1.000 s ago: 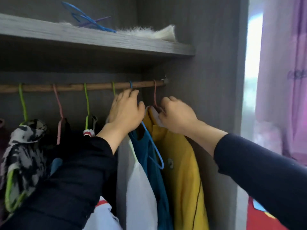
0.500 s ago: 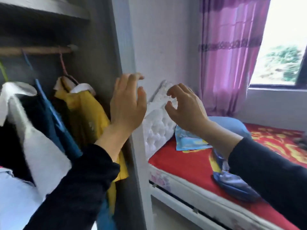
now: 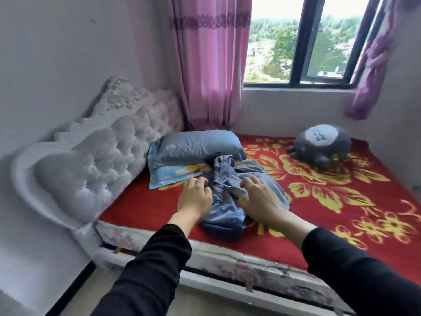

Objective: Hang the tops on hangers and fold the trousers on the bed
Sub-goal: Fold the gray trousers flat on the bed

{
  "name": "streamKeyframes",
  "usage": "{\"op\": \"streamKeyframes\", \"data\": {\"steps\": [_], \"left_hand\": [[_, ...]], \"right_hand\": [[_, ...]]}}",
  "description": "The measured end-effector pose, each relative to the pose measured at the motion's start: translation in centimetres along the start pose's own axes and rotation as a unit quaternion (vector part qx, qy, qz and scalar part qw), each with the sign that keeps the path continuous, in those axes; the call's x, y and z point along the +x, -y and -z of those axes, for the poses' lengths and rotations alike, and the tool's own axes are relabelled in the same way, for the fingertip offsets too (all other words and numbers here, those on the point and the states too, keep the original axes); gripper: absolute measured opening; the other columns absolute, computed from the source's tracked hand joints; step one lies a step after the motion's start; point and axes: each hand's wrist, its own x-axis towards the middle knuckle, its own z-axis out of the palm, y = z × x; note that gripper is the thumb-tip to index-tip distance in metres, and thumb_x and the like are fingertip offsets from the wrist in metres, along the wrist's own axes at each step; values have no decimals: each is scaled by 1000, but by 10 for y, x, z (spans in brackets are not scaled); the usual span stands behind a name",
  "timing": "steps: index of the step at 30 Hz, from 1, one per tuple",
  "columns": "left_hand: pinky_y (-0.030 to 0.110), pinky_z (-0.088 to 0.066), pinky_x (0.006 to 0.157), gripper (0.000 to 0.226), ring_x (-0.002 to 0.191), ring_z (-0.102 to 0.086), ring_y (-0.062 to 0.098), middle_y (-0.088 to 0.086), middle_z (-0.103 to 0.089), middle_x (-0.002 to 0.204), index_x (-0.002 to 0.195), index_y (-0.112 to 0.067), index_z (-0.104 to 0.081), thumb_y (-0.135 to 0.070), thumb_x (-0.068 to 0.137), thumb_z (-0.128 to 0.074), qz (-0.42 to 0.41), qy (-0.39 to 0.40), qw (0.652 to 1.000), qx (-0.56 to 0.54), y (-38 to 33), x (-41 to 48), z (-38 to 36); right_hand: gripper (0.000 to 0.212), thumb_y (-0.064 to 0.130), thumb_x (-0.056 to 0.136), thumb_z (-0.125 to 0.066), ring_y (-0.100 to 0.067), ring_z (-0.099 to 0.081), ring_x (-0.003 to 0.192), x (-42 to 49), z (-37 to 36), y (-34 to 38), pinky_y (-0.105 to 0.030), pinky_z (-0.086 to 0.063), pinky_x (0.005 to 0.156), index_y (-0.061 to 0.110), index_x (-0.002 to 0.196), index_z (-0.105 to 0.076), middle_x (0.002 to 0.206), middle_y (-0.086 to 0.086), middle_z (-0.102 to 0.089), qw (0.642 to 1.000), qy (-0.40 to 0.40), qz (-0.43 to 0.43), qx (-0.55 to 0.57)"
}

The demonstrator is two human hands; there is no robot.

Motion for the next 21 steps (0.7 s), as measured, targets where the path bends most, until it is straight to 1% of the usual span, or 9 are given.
{"op": "streamKeyframes", "data": {"steps": [3,6,9,11,13,15,17,19,21], "left_hand": [[36,-34,100,32,121,-39,30,12,-47,130,126,-16,-50,-26,97,-39,18,84,996,7,-17,23,-65],[38,-34,103,35,127,-36,29,11,-44,134,130,-17,-48,-28,98,-38,35,136,990,13,-25,54,-120],[39,-32,105,33,127,-35,30,13,-44,134,128,-14,-47,-27,99,-38,46,174,983,20,-26,95,-167],[38,-30,105,33,127,-35,32,15,-44,134,129,-13,-47,-26,100,-37,52,196,979,19,-23,129,-199],[37,-29,104,33,126,-36,33,16,-44,134,130,-13,-46,-24,100,-37,57,214,975,14,-18,167,-233],[38,-31,103,33,125,-37,32,15,-45,133,129,-13,-46,-24,99,-37,66,236,970,5,-13,203,-266],[39,-34,102,32,125,-38,31,13,-46,132,127,-14,-48,-24,98,-38,82,257,963,4,-9,232,-300],[39,-35,101,31,124,-37,30,12,-46,131,125,-14,-49,-24,98,-38,93,268,959,5,-3,257,-333],[38,-35,100,32,124,-36,28,9,-46,132,126,-14,-49,-23,97,-39,93,272,958,8,1,275,-364]], "right_hand": [[30,23,87,-55,-26,-46,116,12,-12,-67,-33,-39,88,10,114,-54,119,-7,-52,998,38,-36,-34],[28,26,87,-55,-26,-46,113,31,-33,-125,-33,-40,88,10,110,-53,116,-6,-52,993,80,-72,-45],[26,26,85,-55,-25,-46,109,58,-60,-175,-34,-42,85,11,106,-51,107,-6,-51,987,121,-101,-43],[24,24,84,-54,-26,-47,108,82,-81,-206,-37,-44,87,11,103,-51,106,-7,-50,982,144,-120,-40],[24,24,84,-53,-25,-47,107,108,-103,-236,-36,-43,85,10,103,-52,104,-5,-48,976,160,-144,-32],[24,23,84,-52,-24,-47,104,134,-126,-267,-32,-39,78,10,103,-52,99,-1,-44,969,174,-175,-24],[23,23,86,-51,-24,-47,104,153,-150,-296,-29,-33,73,9,104,-52,101,-3,-46,957,207,-200,-26],[20,23,87,-50,-25,-47,103,168,-177,-326,-28,-29,70,10,102,-50,103,-4,-46,946,235,-223,-26],[17,23,87,-49,-25,-47,101,180,-202,-352,-29,-29,69,11,99,-48,101,-3,-45,936,254,-243,-18]]}}
